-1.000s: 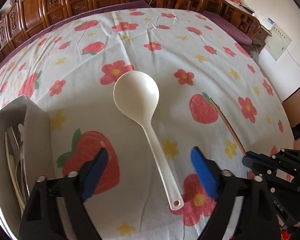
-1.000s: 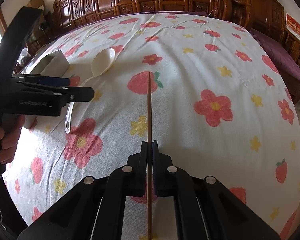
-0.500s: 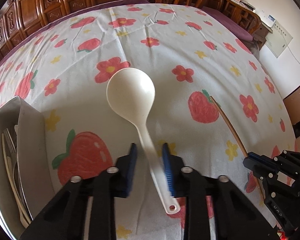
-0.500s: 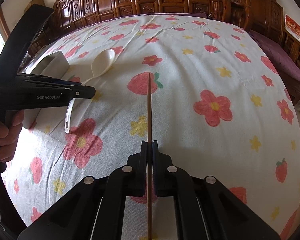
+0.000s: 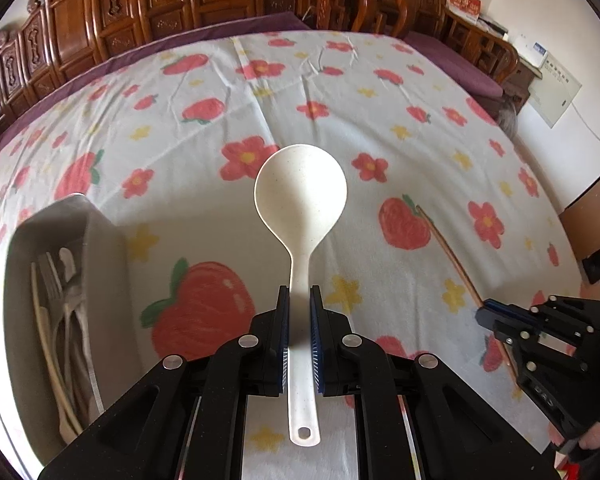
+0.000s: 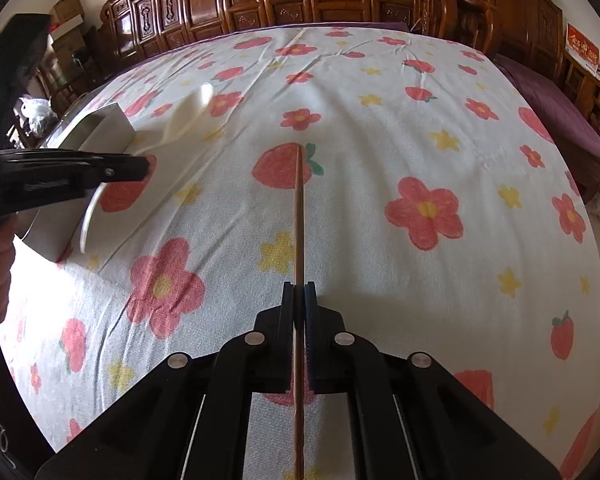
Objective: Organize utensils
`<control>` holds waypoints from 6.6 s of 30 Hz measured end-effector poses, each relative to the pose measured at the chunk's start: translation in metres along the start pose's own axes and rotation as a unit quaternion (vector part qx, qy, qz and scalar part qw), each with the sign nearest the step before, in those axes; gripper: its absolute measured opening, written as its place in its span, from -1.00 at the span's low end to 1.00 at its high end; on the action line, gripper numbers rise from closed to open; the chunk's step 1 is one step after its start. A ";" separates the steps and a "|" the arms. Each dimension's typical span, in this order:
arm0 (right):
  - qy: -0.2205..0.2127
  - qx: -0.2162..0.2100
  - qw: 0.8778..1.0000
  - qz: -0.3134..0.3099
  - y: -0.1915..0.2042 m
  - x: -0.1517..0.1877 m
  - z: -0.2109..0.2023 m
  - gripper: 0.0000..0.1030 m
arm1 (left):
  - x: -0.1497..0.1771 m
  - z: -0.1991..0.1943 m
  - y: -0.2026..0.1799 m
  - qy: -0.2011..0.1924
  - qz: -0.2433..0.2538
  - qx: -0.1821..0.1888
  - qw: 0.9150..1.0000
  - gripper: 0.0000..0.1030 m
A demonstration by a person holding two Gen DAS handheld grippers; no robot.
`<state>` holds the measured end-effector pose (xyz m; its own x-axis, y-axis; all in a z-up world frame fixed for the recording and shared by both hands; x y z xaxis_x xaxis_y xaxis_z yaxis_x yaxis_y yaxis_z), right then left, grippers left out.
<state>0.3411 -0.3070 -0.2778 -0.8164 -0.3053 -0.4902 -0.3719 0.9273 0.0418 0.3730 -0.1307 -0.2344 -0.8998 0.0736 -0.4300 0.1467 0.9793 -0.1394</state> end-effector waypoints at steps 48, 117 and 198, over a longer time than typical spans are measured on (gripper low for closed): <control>-0.058 -0.062 0.993 -0.086 0.154 -0.085 -0.045 -0.88 | 0.027 -0.058 0.167 -0.037 -0.087 -0.049 0.994 -0.83; -0.027 -0.079 0.996 0.017 0.246 -0.148 0.055 -0.88 | 0.056 -0.133 0.236 -0.098 -0.115 -0.055 0.987 -0.57; -0.259 0.039 0.965 -0.010 0.183 0.030 -0.267 0.95 | 0.160 -0.305 0.062 -0.250 -0.047 -0.065 0.965 0.85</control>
<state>0.1308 -0.2040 -0.0528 -0.4716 -0.1926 -0.8606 -0.3346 0.9419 -0.0274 0.1123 -0.0006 -0.0395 -0.5909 -0.0843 -0.8024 -0.0068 0.9950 -0.0996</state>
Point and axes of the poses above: each gripper's, at about its wrist camera, not at the fingertips, and z roughly the way its jaws point, y to its left, x to its underside, the point moved 3 cm from there along z, roughly the way its jaws point, and after that the axes turned 8 degrees about -z, right-handed, at the moved point
